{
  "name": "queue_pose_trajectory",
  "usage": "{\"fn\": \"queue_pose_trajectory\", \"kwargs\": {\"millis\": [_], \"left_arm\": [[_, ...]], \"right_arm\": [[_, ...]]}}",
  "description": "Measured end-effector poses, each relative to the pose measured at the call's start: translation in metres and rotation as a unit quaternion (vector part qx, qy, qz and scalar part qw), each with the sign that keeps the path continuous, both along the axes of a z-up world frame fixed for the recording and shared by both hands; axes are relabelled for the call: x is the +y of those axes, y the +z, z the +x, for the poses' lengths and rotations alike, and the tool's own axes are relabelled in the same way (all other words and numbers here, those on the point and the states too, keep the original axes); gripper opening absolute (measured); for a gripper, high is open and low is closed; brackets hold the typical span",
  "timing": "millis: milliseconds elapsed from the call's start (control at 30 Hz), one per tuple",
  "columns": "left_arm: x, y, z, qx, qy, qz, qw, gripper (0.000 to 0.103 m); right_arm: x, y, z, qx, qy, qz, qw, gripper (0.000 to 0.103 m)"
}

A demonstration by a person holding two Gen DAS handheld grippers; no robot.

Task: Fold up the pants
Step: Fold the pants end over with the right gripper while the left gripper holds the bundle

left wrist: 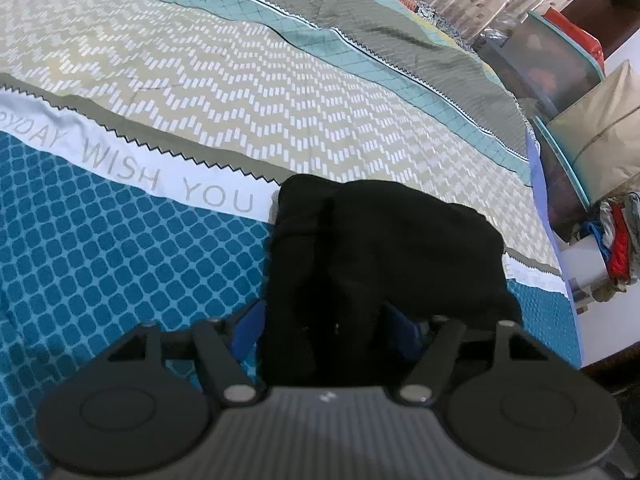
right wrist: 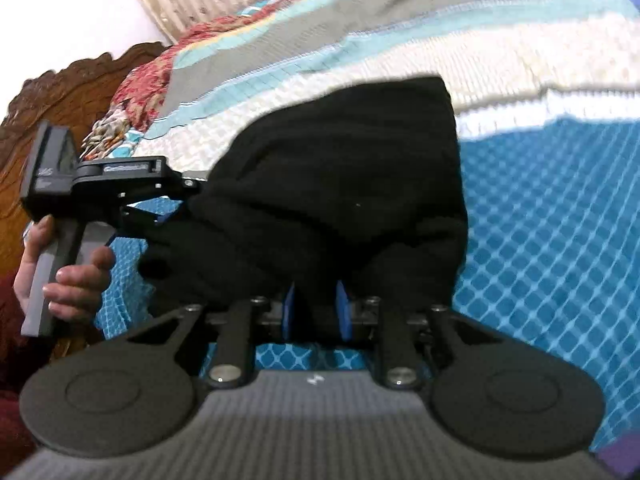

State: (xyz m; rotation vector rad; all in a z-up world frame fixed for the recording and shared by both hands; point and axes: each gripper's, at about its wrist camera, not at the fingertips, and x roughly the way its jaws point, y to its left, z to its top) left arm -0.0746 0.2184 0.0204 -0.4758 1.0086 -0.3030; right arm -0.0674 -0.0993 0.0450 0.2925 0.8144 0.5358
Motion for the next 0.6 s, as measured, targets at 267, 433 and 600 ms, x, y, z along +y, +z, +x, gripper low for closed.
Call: {"fn": "queue_pose_trajectory", "kwargs": {"millis": [267,433,600], "left_arm": [[0.018,0.022,-0.019,-0.023,0.010,-0.046,0.9986,0.079],[0.015,0.030,-0.026,-0.031,-0.001,-0.061,0.9976,0.081],[-0.002,0.016,-0.028,-0.011,-0.020,-0.021,0.9995,0.081]], "right_arm": [[-0.034,0.019,0.016,-0.053,-0.062,0.032,0.996,0.026],[-0.030,0.015,0.029,-0.048,-0.079,0.048,0.995,0.026],[0.000,0.018,0.042,-0.054,-0.046,0.046,0.996,0.026]]}}
